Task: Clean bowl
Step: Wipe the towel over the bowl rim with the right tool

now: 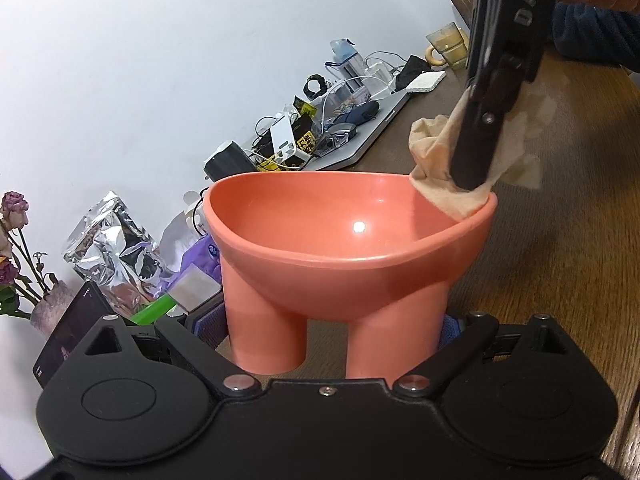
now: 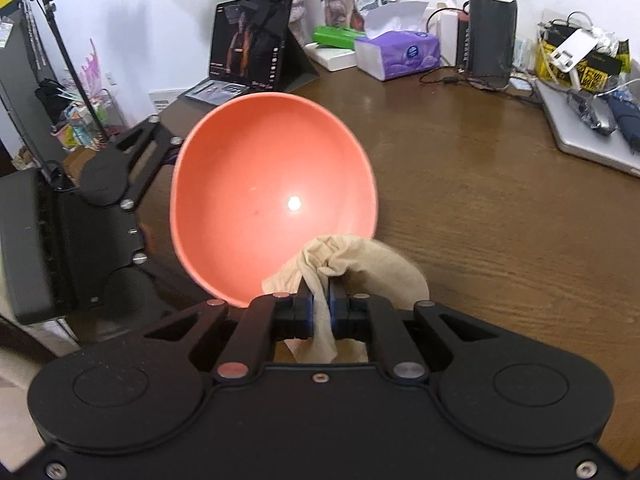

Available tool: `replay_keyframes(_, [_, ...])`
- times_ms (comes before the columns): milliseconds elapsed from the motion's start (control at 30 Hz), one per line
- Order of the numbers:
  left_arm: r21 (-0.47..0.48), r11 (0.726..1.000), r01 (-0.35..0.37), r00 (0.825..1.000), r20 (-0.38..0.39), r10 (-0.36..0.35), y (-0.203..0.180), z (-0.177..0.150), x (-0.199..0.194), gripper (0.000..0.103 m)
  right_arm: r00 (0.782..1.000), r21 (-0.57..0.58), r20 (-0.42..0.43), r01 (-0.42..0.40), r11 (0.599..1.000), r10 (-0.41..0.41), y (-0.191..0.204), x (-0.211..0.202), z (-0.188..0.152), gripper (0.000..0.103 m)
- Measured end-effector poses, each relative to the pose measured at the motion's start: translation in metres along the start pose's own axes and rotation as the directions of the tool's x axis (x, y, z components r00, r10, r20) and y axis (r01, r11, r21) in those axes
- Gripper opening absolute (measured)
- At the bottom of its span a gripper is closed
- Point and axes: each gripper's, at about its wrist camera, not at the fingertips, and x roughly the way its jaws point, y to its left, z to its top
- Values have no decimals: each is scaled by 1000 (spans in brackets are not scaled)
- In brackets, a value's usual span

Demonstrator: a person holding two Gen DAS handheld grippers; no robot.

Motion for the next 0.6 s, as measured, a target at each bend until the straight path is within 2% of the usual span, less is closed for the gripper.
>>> replay_keyframes(600, [0, 1000, 7, 1000, 1, -7, 0, -3, -1, 96, 988, -83, -1, -155, 984, 156, 34, 0, 17, 8])
